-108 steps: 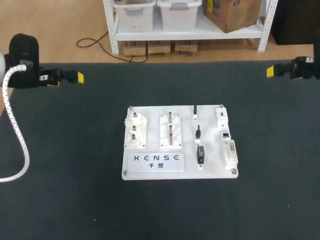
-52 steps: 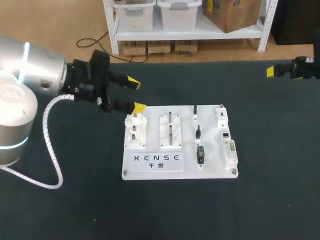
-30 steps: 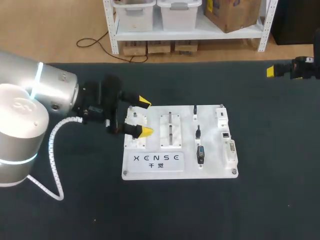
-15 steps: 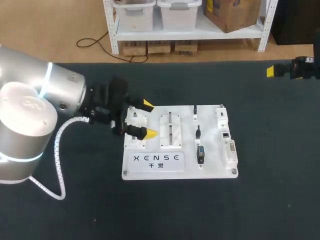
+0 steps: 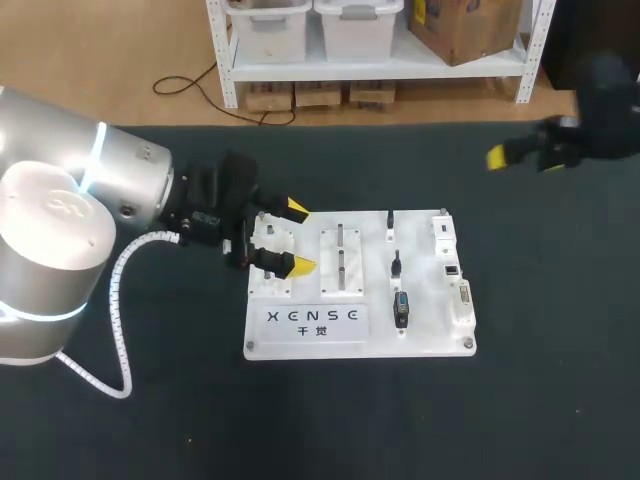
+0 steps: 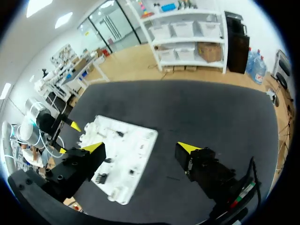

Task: Insert the Ethernet cable into its matching sockets.

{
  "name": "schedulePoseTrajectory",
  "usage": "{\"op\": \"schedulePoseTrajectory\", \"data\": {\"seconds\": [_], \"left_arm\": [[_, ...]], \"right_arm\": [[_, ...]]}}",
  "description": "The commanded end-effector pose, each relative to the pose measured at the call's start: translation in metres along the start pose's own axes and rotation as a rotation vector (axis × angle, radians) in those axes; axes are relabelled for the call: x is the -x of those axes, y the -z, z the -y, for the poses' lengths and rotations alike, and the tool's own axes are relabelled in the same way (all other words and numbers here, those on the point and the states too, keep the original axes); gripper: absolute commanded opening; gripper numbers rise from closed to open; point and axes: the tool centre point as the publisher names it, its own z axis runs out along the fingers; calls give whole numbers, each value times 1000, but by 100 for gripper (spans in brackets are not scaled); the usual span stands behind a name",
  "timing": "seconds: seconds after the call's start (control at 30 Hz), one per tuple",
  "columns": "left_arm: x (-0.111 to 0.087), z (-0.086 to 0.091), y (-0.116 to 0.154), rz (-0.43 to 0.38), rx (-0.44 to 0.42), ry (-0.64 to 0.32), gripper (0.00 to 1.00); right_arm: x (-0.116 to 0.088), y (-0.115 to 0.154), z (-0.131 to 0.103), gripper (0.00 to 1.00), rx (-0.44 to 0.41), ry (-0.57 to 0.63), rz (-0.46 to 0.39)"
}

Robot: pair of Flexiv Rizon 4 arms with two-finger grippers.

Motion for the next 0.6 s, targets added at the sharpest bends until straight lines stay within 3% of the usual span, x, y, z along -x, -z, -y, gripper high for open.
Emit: {"op": "schedulePoseTrajectory", "data": {"seconds": [0.03,0.23,0.6], "left_arm": [[-1,-1,-1,0,-1,0,100],[-1,-1,-1,0,-1,0,100],[-1,-1,-1,0,-1,0,100]], "right_arm": [[5,-30,-49,100,-122,-23,-134],[-16,-56,-85,100,-220,-53,-250],[-57,-89,-91,100,-363,-156,-378]]}}
